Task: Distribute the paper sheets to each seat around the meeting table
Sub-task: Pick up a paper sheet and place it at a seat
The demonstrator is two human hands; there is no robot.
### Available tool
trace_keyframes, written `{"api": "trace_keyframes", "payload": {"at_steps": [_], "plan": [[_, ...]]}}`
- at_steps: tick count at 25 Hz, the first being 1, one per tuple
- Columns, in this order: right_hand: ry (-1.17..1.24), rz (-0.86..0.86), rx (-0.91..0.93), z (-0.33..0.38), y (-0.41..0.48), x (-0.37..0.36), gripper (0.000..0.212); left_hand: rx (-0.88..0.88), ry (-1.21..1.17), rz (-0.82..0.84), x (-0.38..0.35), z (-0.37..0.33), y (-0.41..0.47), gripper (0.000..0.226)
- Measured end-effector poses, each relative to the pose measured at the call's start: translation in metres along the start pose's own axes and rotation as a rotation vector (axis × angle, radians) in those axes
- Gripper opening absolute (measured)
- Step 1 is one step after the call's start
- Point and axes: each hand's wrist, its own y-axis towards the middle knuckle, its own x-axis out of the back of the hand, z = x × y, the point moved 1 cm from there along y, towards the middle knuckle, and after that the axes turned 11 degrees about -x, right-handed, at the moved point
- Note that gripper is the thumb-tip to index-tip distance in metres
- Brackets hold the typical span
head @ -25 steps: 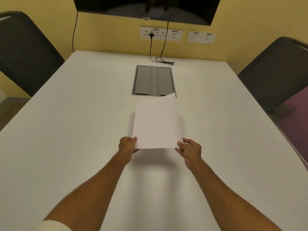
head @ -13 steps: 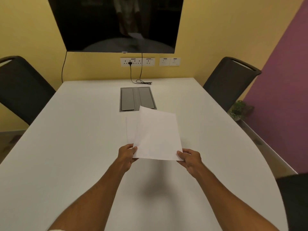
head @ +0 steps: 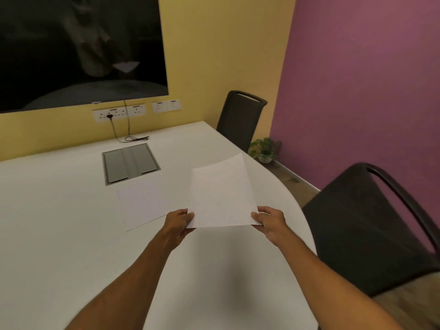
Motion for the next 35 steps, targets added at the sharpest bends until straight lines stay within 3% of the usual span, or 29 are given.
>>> {"api": "trace_keyframes", "payload": {"at_steps": [7, 20, 26, 35], "plan": [[0.037, -0.093, 0.079, 0.039, -0.04, 0.136, 0.031, -0.064, 0.035, 0.16, -0.133, -0.009, -0.055, 0.029], [-0.035, -0.185, 0.242, 0.101, -0.085, 0.346, 0.028, -0.128, 0.139, 0.256, -0.336, -0.012, -0.134, 0.034], [0.008, -0.222, 0.233, 0.127, -0.056, 0.401, 0.025, -0.147, 0.28, 0.271, -0.412, -0.013, -0.119, 0.016], [0.015, -0.151, 0.197, 0.2, 0.067, 0.439, 0.029, -0.151, 0.259, 0.222, -0.503, -0.011, -0.027, 0.018]]}}
